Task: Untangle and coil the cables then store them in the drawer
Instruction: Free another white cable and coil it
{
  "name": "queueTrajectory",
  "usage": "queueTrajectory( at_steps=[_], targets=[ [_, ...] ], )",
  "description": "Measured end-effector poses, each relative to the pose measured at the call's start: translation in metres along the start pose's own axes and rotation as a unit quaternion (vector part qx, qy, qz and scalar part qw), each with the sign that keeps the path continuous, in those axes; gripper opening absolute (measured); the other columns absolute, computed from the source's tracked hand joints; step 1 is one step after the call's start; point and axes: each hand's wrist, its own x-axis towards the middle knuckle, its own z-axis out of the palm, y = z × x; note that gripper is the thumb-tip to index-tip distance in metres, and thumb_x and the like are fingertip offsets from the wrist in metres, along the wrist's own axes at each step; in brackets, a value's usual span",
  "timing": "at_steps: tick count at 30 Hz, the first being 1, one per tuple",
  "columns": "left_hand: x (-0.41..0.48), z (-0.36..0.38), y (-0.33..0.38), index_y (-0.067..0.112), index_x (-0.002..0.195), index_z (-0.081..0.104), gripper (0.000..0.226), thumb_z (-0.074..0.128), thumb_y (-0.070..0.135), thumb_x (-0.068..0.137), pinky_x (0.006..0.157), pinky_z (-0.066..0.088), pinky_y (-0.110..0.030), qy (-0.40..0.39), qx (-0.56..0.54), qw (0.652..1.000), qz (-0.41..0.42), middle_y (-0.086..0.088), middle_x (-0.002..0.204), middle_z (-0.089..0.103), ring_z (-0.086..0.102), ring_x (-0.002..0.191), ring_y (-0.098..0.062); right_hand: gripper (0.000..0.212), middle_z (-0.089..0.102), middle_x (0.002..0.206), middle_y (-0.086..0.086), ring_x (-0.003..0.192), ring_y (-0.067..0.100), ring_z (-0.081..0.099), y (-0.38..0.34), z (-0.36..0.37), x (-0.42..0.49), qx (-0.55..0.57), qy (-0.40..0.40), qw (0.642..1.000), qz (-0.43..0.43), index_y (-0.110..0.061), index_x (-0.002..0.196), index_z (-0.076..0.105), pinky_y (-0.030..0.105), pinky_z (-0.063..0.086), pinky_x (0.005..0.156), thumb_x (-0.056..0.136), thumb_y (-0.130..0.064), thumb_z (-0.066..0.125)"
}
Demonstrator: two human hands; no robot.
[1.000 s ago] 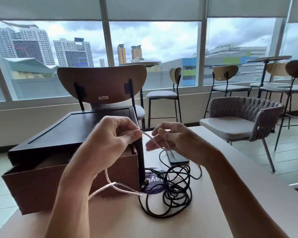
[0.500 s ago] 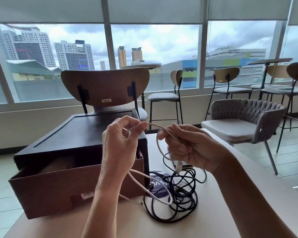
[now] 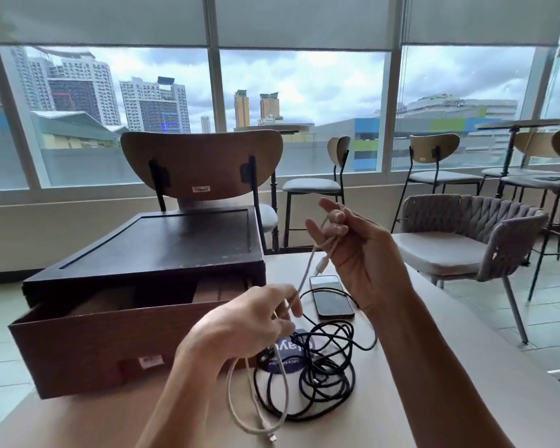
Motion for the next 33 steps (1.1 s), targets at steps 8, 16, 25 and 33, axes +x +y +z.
queueTrajectory(
  at_steps=[8, 16, 25, 33],
  targets=[
    [-0.025, -0.023, 0.017, 0.043, 0.097, 0.066, 0.011, 0.069, 0.033, 0.093, 0.081, 0.05, -0.025, -0.051, 0.043, 0.997, 0.046, 0.024, 0.106, 0.061, 0.06, 0.093, 0.002, 0.025, 0.075, 0.09, 0.014, 0.07, 0.016, 0.066, -0.017, -0.02, -0.006, -0.24, 0.155, 0.954, -0.091, 0.003, 0.118, 0.058, 0.03, 0.057, 0.082, 0.105, -0.006, 0.039],
    [-0.038, -0.051, -0.004, 0.022, 0.086, 0.075, 0.027, 0.053, 0.036, 0.096, 0.107, 0.04, -0.047, 0.06, -0.326, 0.929, 0.165, -0.005, 0.118, 0.072, 0.062, 0.122, -0.019, 0.032, 0.076, 0.081, 0.009, 0.078, 0.025, 0.074, 0.005, -0.005, -0.013, -0.569, -0.018, 0.821, -0.044, -0.005, 0.136, 0.045, 0.032, 0.056, 0.079, 0.108, -0.01, 0.031],
    [-0.017, -0.055, -0.04, 0.013, 0.09, 0.077, 0.072, 0.026, 0.063, 0.098, 0.075, 0.055, -0.031, 0.052, -0.646, 0.752, 0.124, -0.001, 0.082, 0.067, 0.068, 0.083, -0.016, 0.03, 0.045, 0.06, -0.011, 0.055, 0.004, 0.046, 0.004, 0.012, -0.013, -0.492, -0.046, 0.868, 0.048, -0.006, 0.125, 0.057, 0.043, 0.046, 0.091, 0.106, -0.005, 0.034],
    [-0.033, -0.082, -0.078, 0.014, 0.075, 0.069, 0.014, 0.07, 0.026, 0.081, 0.054, 0.046, -0.015, 0.24, -0.694, 0.677, 0.055, 0.007, 0.058, 0.052, 0.055, 0.054, -0.003, 0.035, 0.033, 0.059, -0.005, 0.049, 0.007, 0.037, -0.033, -0.015, -0.022, -0.414, 0.009, 0.907, 0.082, 0.001, 0.126, 0.059, 0.031, 0.045, 0.082, 0.105, -0.008, 0.033]
  ],
)
